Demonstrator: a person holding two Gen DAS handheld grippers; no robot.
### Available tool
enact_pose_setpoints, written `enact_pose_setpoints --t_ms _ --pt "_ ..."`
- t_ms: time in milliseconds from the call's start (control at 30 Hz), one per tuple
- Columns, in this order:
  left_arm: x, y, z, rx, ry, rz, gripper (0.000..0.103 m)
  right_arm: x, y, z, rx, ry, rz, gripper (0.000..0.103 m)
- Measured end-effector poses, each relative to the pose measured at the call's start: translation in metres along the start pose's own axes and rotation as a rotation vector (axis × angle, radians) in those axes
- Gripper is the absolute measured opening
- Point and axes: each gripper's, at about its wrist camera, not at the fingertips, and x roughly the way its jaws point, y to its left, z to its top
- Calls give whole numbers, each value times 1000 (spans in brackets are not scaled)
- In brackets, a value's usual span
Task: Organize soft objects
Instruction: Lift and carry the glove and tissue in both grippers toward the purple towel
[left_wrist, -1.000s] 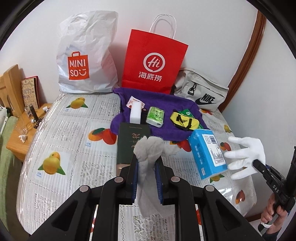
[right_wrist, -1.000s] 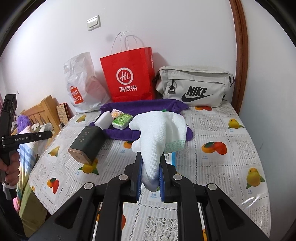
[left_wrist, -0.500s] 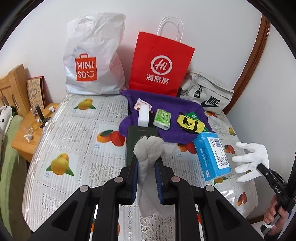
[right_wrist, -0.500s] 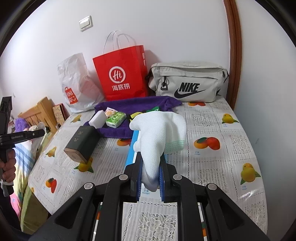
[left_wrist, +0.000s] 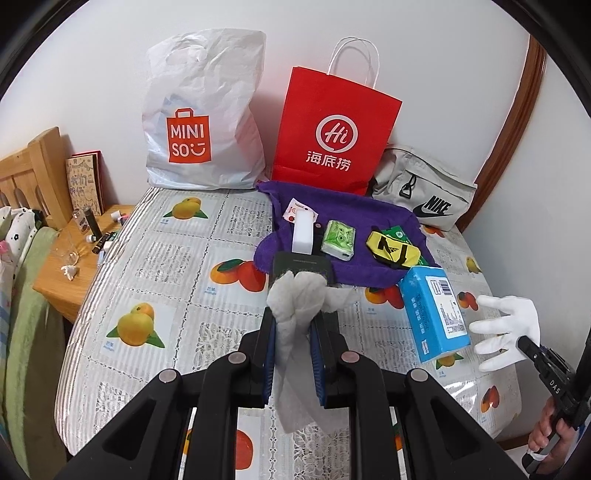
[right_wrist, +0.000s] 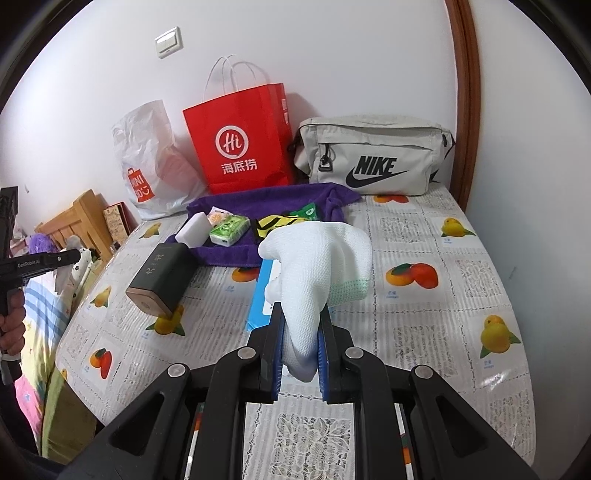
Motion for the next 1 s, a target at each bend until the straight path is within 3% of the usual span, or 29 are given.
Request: enact_pose_setpoints --t_ms 600,1000 --pt "28 -17 12 52 71 -8 17 8 8 19 -26 -36 28 15" --pt "47 -26 33 53 75 -20 16 26 5 36 -23 -42 65 15"
